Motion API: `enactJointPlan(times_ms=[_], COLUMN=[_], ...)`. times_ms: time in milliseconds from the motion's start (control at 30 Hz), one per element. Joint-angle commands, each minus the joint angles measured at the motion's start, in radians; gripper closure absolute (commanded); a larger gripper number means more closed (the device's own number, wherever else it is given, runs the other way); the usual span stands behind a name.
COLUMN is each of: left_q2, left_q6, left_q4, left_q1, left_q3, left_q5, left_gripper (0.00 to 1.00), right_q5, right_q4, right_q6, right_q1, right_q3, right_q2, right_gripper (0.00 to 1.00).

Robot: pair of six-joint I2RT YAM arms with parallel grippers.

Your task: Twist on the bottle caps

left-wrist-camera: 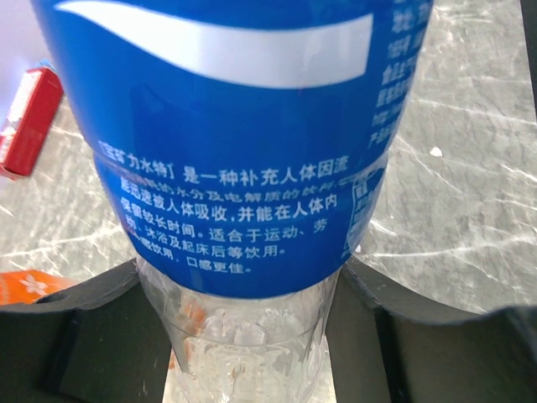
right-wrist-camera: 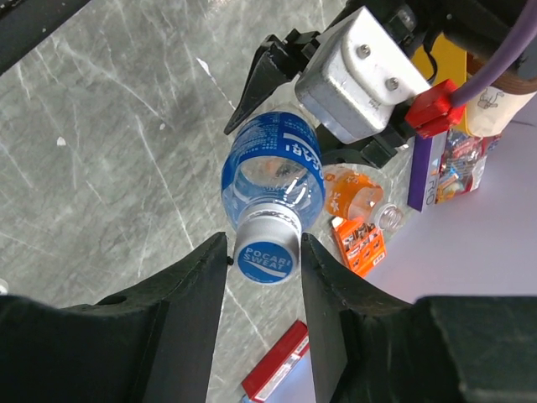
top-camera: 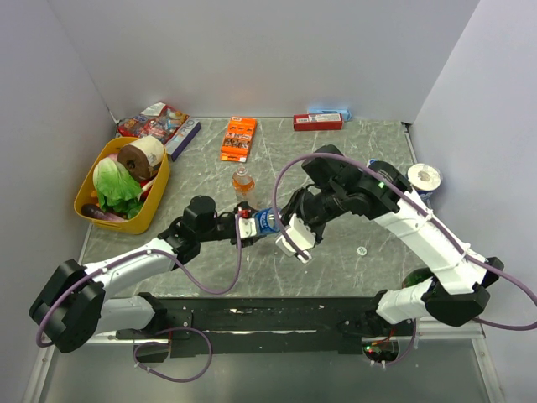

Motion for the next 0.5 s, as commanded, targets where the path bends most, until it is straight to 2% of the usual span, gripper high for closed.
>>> enactJointPlan(times_ms=[0, 267, 467], left_q2=[-0.015, -0.018, -0.018], left_q6=[-0.009, -0.011, -0.019], left_q4=[0.117, 0.121, 0.172], left_q1=[0.0, 0.0, -0.002], left_q3=[0.001, -0.004, -0.016], left_q5=[0.028, 0.021, -0.02], left_gripper=[0.99, 0.99, 0.99], right_q5=[0.022, 0.031, 0.022], right_q4=[-0.089, -0.068, -0.072], right_q6=[0.012, 0.028, 0.093], right_q1=[0.004, -0.004, -0.019], right_q3=[0.021, 0.016, 0.053], right_q2=[0.012, 0.017, 0.064], right_gripper=[0.53, 0.57, 0.74])
